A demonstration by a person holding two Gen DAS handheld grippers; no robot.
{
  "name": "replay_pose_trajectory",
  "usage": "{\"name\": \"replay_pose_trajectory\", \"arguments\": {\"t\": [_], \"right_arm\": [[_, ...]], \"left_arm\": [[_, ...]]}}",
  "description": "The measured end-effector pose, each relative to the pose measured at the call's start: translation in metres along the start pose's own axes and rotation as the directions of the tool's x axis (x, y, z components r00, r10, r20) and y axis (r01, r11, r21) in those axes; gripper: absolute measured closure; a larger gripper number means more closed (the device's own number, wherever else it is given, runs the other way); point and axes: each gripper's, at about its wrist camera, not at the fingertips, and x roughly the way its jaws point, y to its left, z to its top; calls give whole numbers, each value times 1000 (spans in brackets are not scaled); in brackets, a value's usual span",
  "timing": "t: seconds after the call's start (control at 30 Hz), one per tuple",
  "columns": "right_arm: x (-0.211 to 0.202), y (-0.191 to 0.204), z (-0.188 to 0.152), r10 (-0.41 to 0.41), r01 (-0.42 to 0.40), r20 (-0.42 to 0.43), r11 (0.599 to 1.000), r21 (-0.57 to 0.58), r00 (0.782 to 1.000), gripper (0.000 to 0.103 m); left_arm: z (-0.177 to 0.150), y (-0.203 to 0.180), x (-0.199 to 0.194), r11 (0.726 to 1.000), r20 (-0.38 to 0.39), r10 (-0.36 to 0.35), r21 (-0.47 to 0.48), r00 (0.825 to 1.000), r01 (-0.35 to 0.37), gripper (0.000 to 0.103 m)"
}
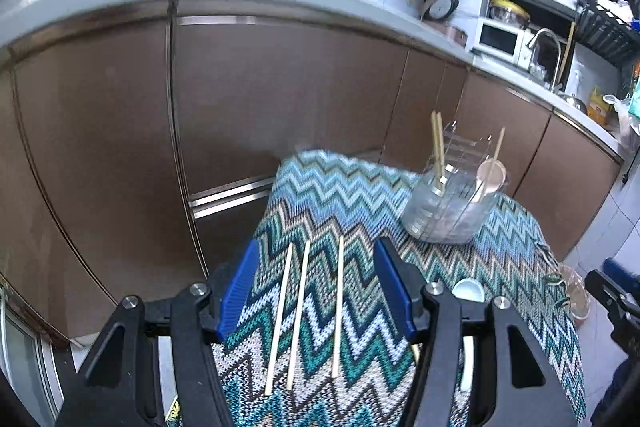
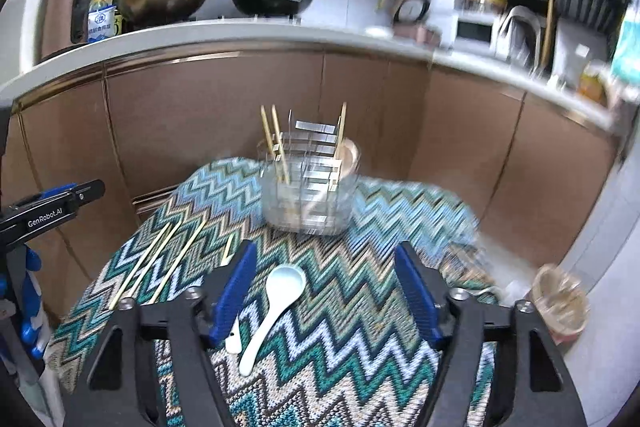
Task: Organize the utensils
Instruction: 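Grasp a chopstick with the left tool while the right tool grasps a white spoon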
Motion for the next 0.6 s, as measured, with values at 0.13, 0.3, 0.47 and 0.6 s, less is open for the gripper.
{"name": "replay_pose_trajectory", "arguments": {"t": [0.13,0.3,0.47,0.6], "right_arm": [[45,-36,-10,158,-140,-134,981,134,978,58],[99,-51,-20,272,-229,-254,955,186,928,68],[138,-46,-24,354,-307,-322,933,187,878,72],[159,-46,-21,387,-342,-353,921,184,852,75]], "left_arm": [[-1,9,28,998,-115,-67,0,991,67,46],[-5,5,73,985,-265,-165,-4,950,170,53],[1,12,109,981,-346,-196,-65,918,185,57],[6,17,131,976,-397,-217,-87,892,199,58]]}}
